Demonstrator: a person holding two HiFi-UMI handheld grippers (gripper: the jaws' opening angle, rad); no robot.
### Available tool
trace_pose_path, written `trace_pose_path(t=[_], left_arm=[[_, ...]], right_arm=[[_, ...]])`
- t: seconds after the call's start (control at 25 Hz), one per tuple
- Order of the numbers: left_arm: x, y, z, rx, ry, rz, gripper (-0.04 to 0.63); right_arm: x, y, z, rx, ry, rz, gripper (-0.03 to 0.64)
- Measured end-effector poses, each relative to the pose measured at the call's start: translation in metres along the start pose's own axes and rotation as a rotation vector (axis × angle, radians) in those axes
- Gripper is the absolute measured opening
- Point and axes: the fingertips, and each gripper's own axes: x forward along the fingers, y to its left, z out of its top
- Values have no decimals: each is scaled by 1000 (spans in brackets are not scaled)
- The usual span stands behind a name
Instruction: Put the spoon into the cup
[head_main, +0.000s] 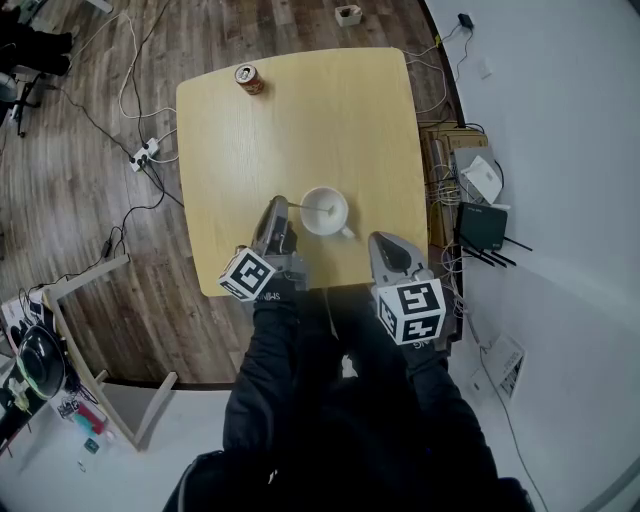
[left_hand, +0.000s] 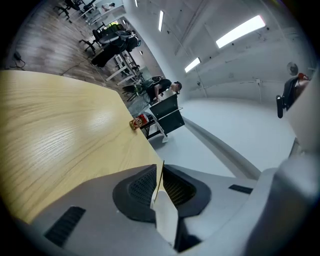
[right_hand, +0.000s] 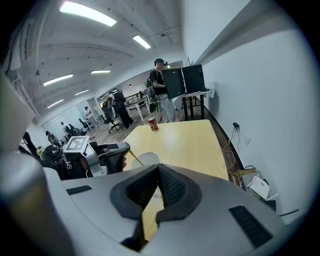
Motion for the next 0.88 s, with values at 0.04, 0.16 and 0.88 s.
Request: trace_pose_path(t=[0.04,0.16,0.88], left_arm=[[-1,1,-1,-1,4,3,38],[-4,7,-2,10,6,18,40],[-78,-77,16,230,-24,82,77]], right_arm=[[-1,0,-1,0,0,1,20],[-4,1,-3,-1,-3,6,20],[-43,26,49,-52,-127,84,20]])
